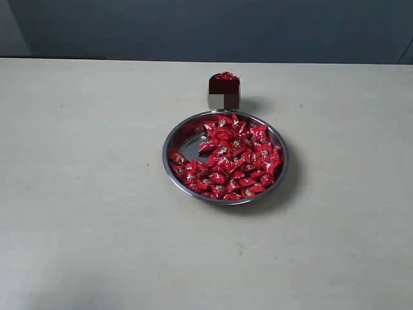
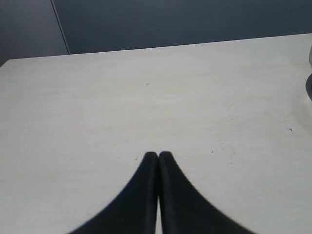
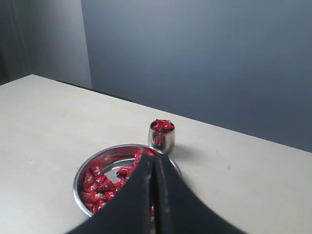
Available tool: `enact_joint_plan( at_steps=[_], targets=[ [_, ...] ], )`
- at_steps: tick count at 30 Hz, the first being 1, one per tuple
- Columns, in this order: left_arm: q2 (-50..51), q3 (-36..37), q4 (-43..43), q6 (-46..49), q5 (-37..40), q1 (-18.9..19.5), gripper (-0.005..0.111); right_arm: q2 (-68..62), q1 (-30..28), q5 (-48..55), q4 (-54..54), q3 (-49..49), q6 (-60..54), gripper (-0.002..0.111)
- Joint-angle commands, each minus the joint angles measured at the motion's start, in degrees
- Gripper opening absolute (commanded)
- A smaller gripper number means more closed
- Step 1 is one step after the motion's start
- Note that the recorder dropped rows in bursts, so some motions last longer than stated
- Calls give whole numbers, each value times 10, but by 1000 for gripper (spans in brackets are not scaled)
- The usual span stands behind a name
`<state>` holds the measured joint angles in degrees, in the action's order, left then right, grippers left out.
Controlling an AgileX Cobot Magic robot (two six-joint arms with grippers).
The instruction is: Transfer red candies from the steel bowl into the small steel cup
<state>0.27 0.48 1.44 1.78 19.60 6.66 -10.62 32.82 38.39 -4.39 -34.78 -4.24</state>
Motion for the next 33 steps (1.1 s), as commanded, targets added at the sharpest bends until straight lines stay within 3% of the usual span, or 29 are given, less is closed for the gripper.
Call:
enact_joint_plan(
  at_steps=[1, 8, 12, 22, 33],
  targets=[
    [-3, -5, 1, -1, -3, -5, 0, 3, -2, 0, -4, 3, -1, 0],
    [-3, -5, 1, -1, -3, -5, 0, 3, -2, -1, -4, 4, -1, 0],
    [-3, -5, 1, -1, -3, -5, 0, 22, -9, -71, -1, 60, -1, 0],
    [-3, -5, 1, -1, -3, -5, 0, 78, -124, -203, -2, 232, -1, 0],
    [-3, -5, 1, -1, -3, -5, 0, 106, -252, -213, -2, 311, -1, 0]
  ],
)
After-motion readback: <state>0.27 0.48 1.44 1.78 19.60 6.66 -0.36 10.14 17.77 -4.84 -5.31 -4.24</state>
